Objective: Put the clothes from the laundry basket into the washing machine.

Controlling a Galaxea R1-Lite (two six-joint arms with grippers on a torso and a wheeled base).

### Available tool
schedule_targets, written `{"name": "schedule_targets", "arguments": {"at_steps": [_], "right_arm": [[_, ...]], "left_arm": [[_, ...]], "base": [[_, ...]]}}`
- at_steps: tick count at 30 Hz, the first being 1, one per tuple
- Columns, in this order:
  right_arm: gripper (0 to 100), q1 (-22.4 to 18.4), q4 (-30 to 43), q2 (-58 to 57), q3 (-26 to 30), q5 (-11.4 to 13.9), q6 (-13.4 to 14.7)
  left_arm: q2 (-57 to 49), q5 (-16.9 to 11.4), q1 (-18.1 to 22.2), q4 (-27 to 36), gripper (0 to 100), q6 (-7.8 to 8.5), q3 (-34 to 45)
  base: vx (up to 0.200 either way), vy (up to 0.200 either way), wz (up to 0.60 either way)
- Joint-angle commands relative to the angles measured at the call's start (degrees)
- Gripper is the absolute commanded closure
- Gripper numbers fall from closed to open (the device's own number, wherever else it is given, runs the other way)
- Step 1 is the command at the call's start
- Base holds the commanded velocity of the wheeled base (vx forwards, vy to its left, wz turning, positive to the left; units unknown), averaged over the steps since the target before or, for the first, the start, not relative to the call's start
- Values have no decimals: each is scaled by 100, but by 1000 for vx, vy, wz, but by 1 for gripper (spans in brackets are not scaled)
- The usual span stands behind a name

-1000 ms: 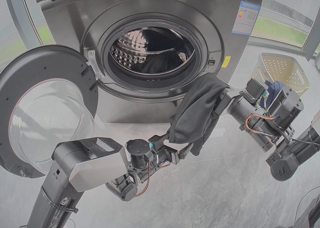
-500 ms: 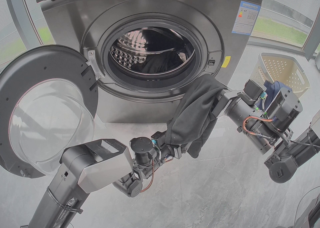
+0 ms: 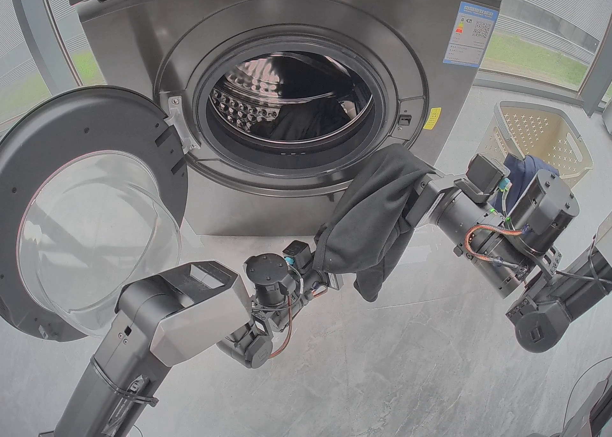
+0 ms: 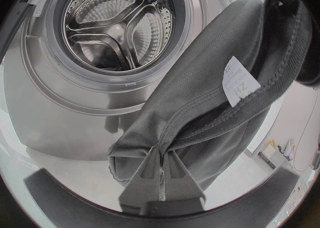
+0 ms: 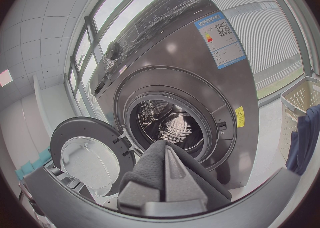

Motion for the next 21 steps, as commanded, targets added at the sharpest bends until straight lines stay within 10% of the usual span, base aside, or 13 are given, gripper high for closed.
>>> {"name": "schedule_targets", "arguments": {"at_steps": [1, 10, 21], "right_arm": [[100, -68, 5, -5, 1, -4, 0], [100, -718, 14, 346, 80, 22, 474], [100, -656, 5, 671, 212, -4, 510]], "left_arm": [[-178, 5, 48, -29, 100, -2, 124], [-3052, -180, 144, -20, 100, 25, 2690], [-5346, -197, 329, -29, 100, -63, 4017]], "base": [[0, 0, 0], [0, 0, 0], [0, 0, 0]]}}
